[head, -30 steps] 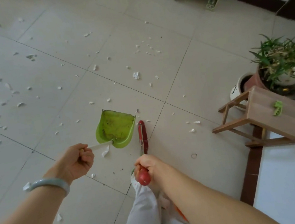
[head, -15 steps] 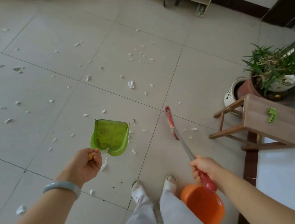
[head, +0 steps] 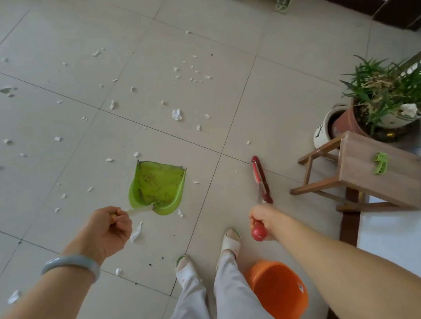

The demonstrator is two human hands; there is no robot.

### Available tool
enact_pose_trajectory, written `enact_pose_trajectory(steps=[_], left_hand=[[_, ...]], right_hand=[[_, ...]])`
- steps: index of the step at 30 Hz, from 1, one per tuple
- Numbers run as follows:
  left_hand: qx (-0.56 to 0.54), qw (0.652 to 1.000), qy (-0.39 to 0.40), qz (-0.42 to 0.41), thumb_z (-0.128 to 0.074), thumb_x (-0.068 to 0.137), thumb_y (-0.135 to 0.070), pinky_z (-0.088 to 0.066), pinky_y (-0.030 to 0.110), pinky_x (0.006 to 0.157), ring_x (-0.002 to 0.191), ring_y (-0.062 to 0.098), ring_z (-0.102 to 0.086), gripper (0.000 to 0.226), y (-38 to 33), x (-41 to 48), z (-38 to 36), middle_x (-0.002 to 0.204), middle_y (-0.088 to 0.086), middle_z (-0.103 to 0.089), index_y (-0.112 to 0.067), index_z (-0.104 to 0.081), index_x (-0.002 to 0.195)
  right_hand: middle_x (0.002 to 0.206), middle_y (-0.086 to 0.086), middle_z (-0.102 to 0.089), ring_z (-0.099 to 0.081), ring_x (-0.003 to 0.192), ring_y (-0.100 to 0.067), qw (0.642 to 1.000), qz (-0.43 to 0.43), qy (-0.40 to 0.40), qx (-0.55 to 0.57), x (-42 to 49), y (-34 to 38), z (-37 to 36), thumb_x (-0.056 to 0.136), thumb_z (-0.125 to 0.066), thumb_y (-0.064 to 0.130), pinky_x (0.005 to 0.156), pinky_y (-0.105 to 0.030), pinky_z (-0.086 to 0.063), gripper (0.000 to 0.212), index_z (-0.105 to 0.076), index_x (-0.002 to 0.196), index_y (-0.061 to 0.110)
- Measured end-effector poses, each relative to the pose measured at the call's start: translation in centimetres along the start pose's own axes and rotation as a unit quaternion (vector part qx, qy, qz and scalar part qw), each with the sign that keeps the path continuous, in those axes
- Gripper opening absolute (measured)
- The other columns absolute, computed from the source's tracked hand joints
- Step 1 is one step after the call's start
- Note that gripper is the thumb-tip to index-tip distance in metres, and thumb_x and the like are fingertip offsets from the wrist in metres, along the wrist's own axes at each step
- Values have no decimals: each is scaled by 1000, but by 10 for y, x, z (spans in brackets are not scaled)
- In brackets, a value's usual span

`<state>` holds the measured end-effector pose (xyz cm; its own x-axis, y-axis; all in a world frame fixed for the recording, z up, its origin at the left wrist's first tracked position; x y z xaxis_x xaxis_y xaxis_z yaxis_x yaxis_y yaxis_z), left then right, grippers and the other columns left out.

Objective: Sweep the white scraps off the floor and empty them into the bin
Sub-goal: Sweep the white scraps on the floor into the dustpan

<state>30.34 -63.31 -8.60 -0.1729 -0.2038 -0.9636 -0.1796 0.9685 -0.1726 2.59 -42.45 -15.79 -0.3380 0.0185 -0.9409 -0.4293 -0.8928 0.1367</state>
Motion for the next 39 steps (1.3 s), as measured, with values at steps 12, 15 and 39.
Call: enact_pose_trajectory(steps=[12,15,39], left_hand=[[-39,999,-5,-35,-30,89,-9,-26,7,28,24,4,-32,25,-30,-19,8,36,-6,-35,-18,-32,65],[-58,997,2,-47,-36,78,-7,-24,8,27,24,4,-31,16,-37,-26,18,37,-6,-37,-17,-31,66],[-78,996,-6,-44,-28,93,-13,-24,7,26,22,5,-30,29,-52,-50,97,36,-4,-35,-17,-32,64]], right_hand=[[49,-2,-38,-34,26,-8,971,-28,232,51,-87,20,-164,90,-33,-5,33,-11,-30,24,-42,73,9],[35,1,-35,-35,22,-8,965,-26,256,40,-90,22,-156,93,-36,-2,31,-9,-30,32,-39,64,11],[37,0,-35,-34,24,-8,930,-89,336,117,-122,-10,-196,99,-33,6,27,-10,-29,40,-35,60,11]])
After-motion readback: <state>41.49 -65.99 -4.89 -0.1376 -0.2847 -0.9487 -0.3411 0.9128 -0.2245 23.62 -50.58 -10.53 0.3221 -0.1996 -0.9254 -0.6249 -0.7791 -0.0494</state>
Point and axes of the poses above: each hand's wrist, its own x-axis towards the middle knuckle, its own z-axis out of the back of the hand, y = z × x, the point moved 7 cm from there along x, towards the middle knuckle
